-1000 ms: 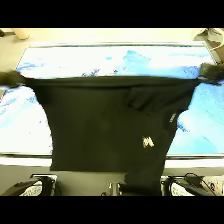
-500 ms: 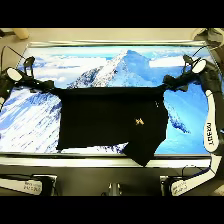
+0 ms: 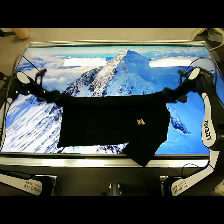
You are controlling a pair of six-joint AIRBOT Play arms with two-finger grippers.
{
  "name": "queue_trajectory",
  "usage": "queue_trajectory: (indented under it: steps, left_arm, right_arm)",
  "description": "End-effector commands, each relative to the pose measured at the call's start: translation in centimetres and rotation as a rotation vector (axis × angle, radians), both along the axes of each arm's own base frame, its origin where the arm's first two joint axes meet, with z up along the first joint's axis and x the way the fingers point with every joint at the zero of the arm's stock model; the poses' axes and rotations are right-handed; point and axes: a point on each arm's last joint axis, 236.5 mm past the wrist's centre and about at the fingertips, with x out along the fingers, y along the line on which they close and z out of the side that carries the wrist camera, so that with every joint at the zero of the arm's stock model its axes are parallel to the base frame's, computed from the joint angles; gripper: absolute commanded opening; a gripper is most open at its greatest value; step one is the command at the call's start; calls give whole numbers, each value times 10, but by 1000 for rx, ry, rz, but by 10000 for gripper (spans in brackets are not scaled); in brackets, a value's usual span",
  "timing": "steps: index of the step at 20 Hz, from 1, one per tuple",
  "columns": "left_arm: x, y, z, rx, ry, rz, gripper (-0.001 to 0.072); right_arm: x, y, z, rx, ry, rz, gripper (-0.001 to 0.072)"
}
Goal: Fold the shirts.
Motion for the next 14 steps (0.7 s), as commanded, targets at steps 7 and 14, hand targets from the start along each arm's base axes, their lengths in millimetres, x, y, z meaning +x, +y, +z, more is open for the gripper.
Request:
queue_trajectory:
  steps: [7,14]
  left_arm:
    - [-49,5,10,-80,149,40,527]
    - [-192,-2,-27,-98,240,88,525]
  right_arm:
    - [-61,-12,42,18,175,-20,504]
    - [-157,0,22,117,237,-88,448]
